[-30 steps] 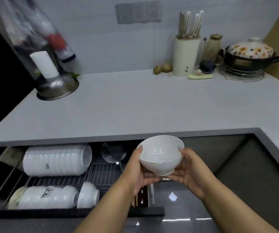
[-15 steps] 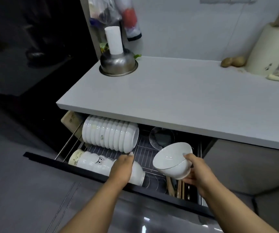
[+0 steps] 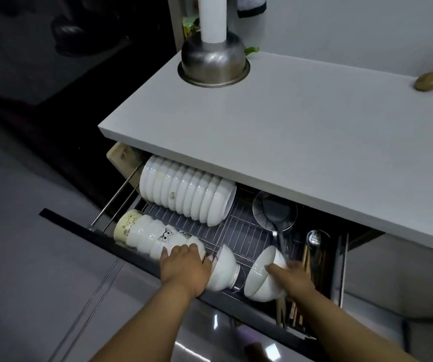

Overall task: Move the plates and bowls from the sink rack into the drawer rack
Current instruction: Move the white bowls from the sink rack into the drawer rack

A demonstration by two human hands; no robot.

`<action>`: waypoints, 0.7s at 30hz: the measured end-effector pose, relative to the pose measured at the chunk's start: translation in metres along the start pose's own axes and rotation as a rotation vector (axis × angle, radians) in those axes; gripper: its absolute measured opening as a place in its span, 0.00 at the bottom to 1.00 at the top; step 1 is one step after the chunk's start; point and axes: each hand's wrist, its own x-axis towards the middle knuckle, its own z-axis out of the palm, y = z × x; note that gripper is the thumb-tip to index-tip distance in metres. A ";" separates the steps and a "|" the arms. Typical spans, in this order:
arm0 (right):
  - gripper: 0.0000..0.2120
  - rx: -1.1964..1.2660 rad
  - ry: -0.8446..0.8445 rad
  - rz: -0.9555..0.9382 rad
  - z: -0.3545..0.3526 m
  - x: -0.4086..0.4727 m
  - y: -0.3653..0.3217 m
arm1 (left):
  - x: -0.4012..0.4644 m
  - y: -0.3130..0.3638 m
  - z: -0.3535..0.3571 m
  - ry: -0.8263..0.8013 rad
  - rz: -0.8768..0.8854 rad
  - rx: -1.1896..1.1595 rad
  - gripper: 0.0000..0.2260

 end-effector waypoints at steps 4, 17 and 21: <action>0.30 -0.146 -0.045 0.033 0.017 0.017 -0.003 | 0.009 0.000 0.003 0.021 0.080 0.013 0.23; 0.41 -0.402 -0.097 0.083 0.073 0.041 -0.003 | 0.011 -0.002 0.004 0.017 0.074 -0.088 0.21; 0.46 -0.348 -0.133 0.080 0.083 0.045 -0.001 | 0.012 -0.003 0.006 0.012 0.083 -0.081 0.22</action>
